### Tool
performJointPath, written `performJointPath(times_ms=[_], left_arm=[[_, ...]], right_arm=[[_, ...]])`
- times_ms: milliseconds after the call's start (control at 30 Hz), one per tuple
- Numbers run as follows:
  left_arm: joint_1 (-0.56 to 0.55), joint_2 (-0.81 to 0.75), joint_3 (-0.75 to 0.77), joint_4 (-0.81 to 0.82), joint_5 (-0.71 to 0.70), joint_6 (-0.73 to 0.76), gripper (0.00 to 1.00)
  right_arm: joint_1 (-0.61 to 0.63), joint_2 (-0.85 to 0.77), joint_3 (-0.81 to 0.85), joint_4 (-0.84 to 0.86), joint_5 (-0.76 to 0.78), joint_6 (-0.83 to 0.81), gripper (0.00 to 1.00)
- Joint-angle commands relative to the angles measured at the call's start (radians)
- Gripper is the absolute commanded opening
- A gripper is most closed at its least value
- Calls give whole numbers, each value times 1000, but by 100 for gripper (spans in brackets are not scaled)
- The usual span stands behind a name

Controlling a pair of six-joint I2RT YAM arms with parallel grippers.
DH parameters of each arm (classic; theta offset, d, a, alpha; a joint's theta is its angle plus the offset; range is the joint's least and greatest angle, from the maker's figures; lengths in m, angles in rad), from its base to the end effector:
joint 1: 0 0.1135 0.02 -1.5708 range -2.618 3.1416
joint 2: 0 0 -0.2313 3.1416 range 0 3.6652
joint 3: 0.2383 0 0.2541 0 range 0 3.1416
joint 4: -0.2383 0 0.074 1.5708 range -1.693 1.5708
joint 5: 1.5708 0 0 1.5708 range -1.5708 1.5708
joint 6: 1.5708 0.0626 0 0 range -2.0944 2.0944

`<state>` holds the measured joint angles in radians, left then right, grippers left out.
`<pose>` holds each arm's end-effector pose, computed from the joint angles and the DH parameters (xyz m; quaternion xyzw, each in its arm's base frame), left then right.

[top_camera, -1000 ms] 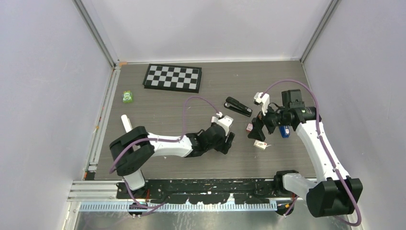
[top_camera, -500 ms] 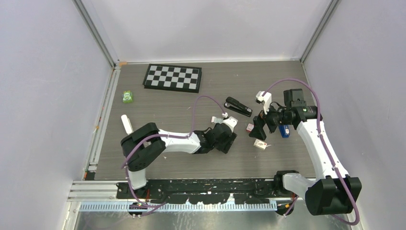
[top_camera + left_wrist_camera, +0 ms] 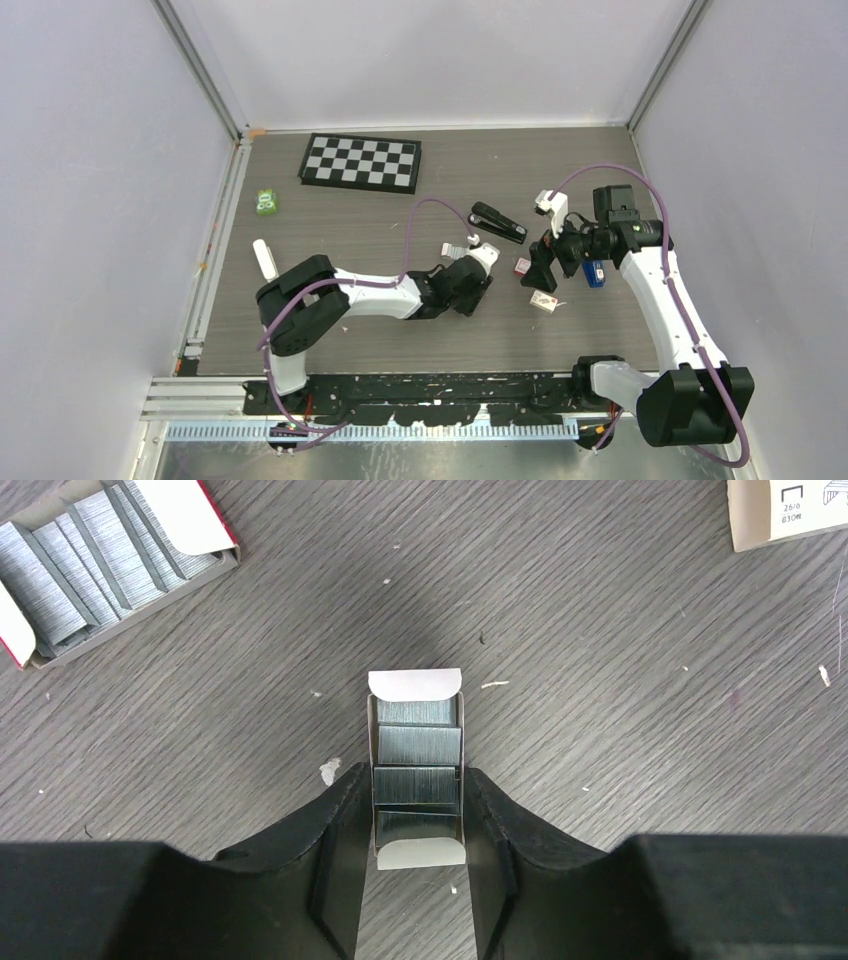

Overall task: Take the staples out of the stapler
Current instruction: Adjust the staple box at the center of the board.

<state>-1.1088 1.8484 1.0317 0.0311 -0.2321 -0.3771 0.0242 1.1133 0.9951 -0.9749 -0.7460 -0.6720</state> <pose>0.1874 -0.3441 0.1016 0.2869 0.8728 -0.1783 0.3522 0.2242 0.0479 0.2449 -0.3897 0.8211 0.2655 0.3215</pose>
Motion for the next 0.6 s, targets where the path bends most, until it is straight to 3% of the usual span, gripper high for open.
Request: performJointPath(times_ms=[0,233,567], left_arm=[[1,10,18,-19,29,52,38],[0,-33,-40,-16,124,181,33],[22,-126,-175,-7,290,350,34]], right_arm=[[-4,3,42,-17,-25,-18,100],[-4,1,32,-57,-57,-90,100],[-4,-14,-13,-163,-153,-337,100]])
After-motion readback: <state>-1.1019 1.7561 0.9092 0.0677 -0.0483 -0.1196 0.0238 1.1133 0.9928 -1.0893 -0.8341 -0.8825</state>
